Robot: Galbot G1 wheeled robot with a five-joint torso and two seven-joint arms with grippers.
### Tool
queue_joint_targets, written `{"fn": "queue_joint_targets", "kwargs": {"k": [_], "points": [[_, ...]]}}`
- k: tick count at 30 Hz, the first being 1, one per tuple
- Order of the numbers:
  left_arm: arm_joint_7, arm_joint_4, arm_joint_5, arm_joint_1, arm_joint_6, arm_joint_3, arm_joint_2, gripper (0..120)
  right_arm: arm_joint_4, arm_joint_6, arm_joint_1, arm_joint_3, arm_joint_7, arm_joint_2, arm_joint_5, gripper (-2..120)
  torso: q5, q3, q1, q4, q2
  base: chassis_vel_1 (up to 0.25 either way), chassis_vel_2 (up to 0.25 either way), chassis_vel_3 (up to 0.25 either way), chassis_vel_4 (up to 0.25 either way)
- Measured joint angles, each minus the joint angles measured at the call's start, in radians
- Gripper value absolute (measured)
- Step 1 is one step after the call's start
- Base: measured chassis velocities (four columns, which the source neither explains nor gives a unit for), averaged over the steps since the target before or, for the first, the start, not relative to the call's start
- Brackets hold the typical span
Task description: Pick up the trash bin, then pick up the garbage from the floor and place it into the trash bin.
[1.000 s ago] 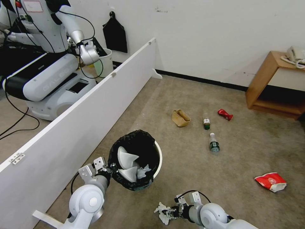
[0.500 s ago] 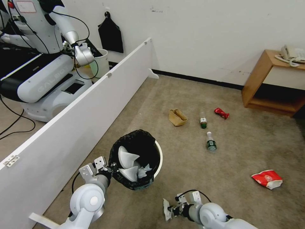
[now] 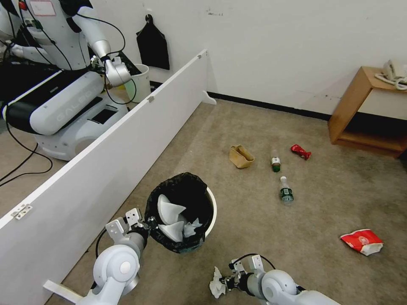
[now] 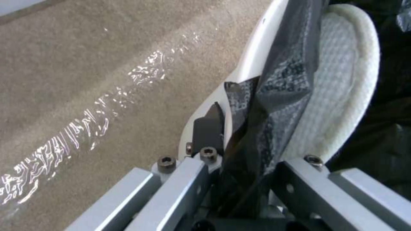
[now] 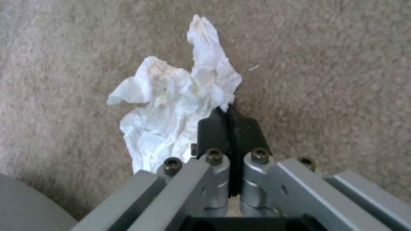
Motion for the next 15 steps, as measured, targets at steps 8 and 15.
{"fn": "queue_joint_targets", "kwargs": {"k": [8,15], "points": [[0.000,-0.003,0.000,-0.001,0.000,0.004,-0.001,2,0.046,-0.003,-0.021,0.022,0.017,-0.026,0.008,0,-0.0003,0.000,0.000,-0.0006,0.000,0.000,0.000,0.000,0.000],[0.000,-0.005,0.002,-0.003,0.000,0.013,-0.001,2,0.099,-0.003,-0.034,0.058,0.029,-0.064,0.018,0,-0.0008,0.000,0.000,-0.0007,0.000,0.000,0.000,0.000,0.000]]}}
